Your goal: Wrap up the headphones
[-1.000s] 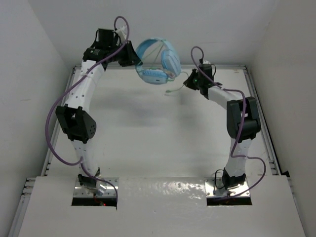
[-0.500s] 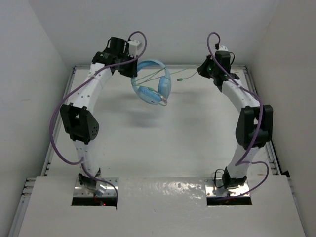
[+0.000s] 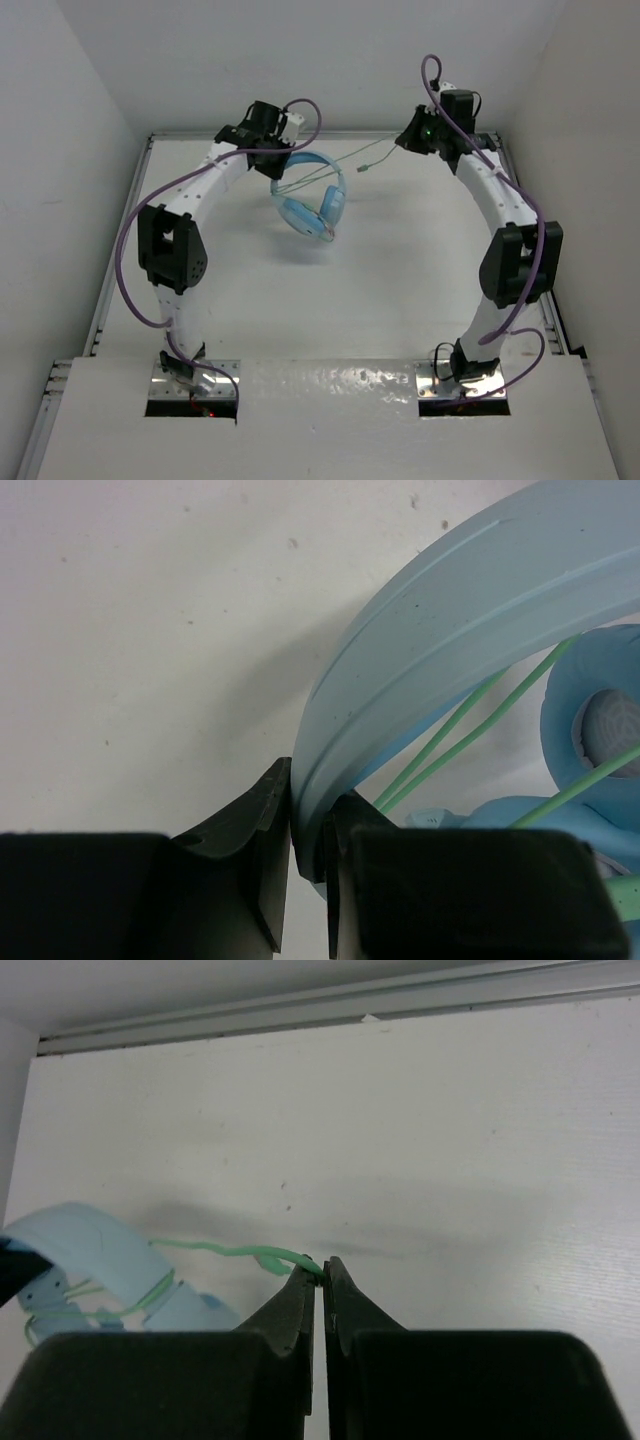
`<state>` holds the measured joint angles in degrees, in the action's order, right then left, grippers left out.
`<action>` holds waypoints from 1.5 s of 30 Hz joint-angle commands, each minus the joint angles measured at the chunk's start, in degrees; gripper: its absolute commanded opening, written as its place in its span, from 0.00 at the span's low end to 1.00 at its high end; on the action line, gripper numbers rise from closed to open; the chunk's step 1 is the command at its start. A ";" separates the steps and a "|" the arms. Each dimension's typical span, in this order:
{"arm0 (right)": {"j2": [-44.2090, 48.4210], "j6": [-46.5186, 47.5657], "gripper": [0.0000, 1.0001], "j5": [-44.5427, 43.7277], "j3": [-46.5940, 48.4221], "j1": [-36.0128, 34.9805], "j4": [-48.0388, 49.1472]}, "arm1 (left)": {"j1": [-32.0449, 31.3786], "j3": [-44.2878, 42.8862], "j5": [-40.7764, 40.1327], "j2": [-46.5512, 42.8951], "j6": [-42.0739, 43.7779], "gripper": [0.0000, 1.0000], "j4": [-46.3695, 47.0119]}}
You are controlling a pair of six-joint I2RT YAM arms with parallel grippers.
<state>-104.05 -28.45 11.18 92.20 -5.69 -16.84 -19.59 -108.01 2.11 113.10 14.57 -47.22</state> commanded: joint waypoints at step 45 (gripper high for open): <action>0.08 -21.31 0.00 -7.49 -13.71 -37.20 35.72 | 4.74 -16.98 1.93 2.30 -31.88 0.00 1.17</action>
<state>-106.48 -50.54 5.17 82.30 -40.62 11.77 -16.88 -121.38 -2.02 116.60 -8.60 -52.80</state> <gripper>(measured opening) 0.009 0.127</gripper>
